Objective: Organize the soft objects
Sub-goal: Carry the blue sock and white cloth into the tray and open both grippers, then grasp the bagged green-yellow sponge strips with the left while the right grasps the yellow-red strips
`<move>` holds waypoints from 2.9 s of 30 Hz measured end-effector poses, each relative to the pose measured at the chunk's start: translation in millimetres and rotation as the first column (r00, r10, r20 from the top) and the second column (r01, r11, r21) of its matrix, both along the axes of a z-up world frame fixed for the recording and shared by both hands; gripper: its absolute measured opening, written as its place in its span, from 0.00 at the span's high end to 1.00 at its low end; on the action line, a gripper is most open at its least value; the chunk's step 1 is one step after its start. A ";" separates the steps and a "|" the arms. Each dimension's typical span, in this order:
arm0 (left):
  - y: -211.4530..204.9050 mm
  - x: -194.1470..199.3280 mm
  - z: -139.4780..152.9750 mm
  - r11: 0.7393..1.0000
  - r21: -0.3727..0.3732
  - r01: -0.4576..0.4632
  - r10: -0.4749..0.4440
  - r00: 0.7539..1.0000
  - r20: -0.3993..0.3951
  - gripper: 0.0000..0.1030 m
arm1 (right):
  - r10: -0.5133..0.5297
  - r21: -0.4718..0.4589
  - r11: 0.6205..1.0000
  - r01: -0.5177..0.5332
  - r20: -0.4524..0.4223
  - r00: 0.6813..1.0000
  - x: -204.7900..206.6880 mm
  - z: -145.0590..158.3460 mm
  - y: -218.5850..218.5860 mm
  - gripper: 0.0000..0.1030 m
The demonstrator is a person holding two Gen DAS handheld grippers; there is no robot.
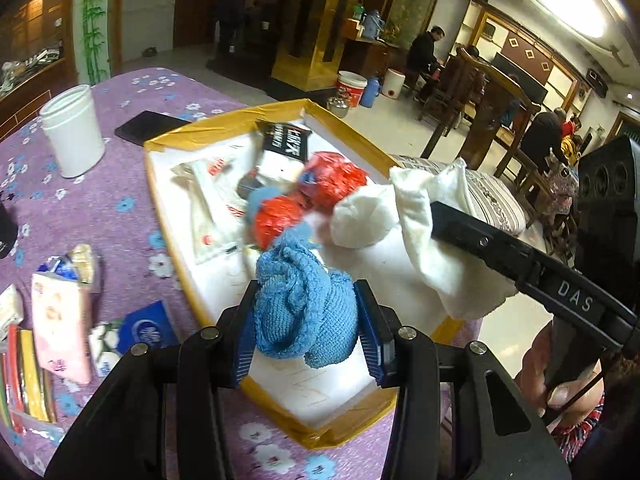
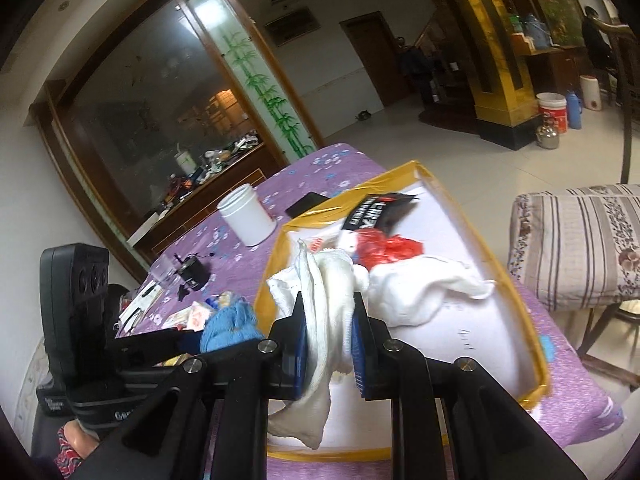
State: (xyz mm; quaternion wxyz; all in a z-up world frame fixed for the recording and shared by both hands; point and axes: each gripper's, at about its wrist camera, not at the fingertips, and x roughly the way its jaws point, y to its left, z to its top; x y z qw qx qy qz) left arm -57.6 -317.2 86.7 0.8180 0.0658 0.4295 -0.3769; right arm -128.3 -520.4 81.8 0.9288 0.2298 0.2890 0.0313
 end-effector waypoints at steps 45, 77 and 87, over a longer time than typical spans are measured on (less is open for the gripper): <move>-24.3 -23.6 -6.5 0.995 -0.048 0.089 -0.087 0.996 0.034 0.39 | -0.092 -0.043 0.995 0.087 -0.115 0.989 3.5 -21.4 -11.3 0.64; 146.1 16.8 13.4 0.962 -0.193 -0.194 0.196 0.981 -0.011 0.39 | 0.132 -0.129 0.981 -0.143 -0.090 0.987 30.8 8.4 108.1 0.52; 268.4 50.5 -17.9 0.872 -0.103 -0.479 0.474 0.878 -0.068 0.39 | 0.274 -0.137 0.946 -0.294 -0.147 0.950 42.9 -12.8 168.5 0.50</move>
